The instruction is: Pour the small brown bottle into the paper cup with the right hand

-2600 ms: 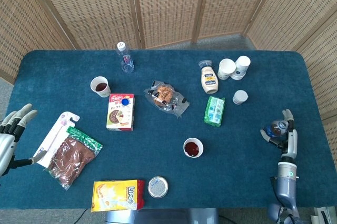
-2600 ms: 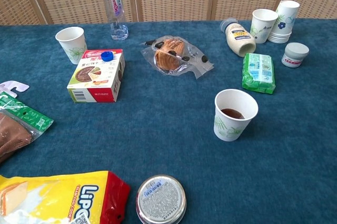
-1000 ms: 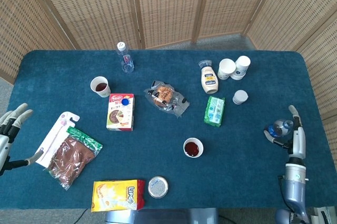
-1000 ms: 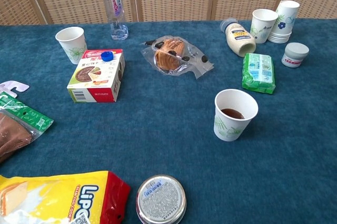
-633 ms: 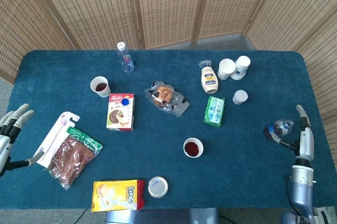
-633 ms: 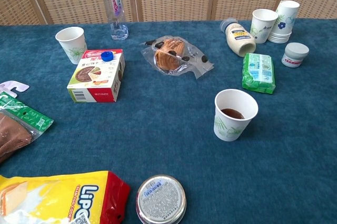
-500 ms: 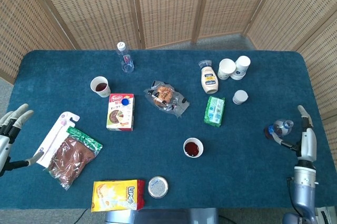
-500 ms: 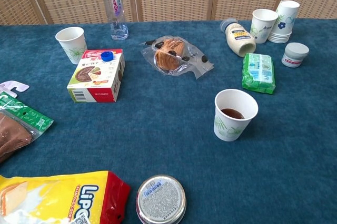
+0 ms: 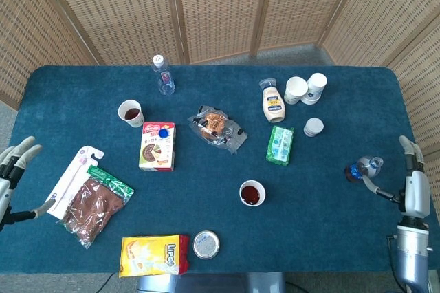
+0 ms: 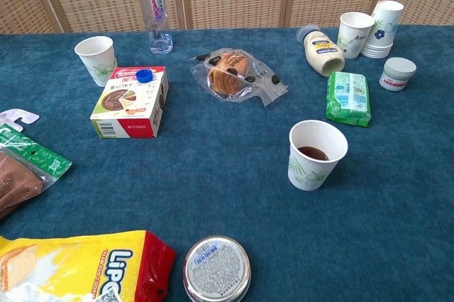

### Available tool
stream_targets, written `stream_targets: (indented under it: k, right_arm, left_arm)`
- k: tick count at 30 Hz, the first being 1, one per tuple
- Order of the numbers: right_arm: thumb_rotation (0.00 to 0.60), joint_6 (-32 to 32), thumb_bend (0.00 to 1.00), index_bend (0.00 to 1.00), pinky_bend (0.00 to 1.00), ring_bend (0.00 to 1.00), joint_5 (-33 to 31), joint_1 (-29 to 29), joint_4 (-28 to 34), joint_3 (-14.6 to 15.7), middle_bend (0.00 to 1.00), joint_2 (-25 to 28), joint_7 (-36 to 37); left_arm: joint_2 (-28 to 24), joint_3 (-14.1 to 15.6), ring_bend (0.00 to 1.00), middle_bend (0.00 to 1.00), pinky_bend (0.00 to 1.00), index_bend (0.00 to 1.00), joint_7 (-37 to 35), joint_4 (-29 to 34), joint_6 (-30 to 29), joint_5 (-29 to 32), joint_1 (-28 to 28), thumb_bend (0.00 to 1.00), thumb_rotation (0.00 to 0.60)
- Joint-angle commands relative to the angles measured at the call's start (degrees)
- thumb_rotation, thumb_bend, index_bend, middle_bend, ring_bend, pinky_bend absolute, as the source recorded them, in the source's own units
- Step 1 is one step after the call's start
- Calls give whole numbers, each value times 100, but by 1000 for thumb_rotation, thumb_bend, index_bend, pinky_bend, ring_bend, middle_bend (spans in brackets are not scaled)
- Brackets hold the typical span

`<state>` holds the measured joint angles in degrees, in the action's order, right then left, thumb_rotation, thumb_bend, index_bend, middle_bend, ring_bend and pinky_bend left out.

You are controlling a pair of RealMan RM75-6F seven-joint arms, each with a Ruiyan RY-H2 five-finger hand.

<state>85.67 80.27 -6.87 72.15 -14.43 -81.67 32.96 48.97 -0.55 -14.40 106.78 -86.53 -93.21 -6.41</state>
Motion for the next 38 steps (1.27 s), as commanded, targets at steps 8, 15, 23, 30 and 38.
stream_targets:
  k: [8,15,23,30,38]
  right_arm:
    - [525,164,0,0,0,0,930,151,747,699,0,897,-957]
    - [524,303,0,0,0,0,1306,115,264,936,0,845,-1493]
    - [519,335,0,0,0,0,1551,137,314,1189,0,975,-2190]
    - [518,323,0,0,0,0,1601,194,807,1309,0,1225,-2945]
    - [521,289,0,0,0,0,1463,198,969,1288,0,1316,-3042]
  left_arm:
    - [174,33,0,0,0,0,610,-6,-241,64,207,234,600]
    - [301,55,0,0,0,0,1046,10,-528,139,441,233,600]
    - [597,86,0,0,0,0,1474,-268,-833,207,712,234,600]
    - [641,70,0,0,0,0,1597,-515,-983,238,843,234,600]
    - [644,102,0,0,0,0,1721,-480,-891,192,854,234,600]
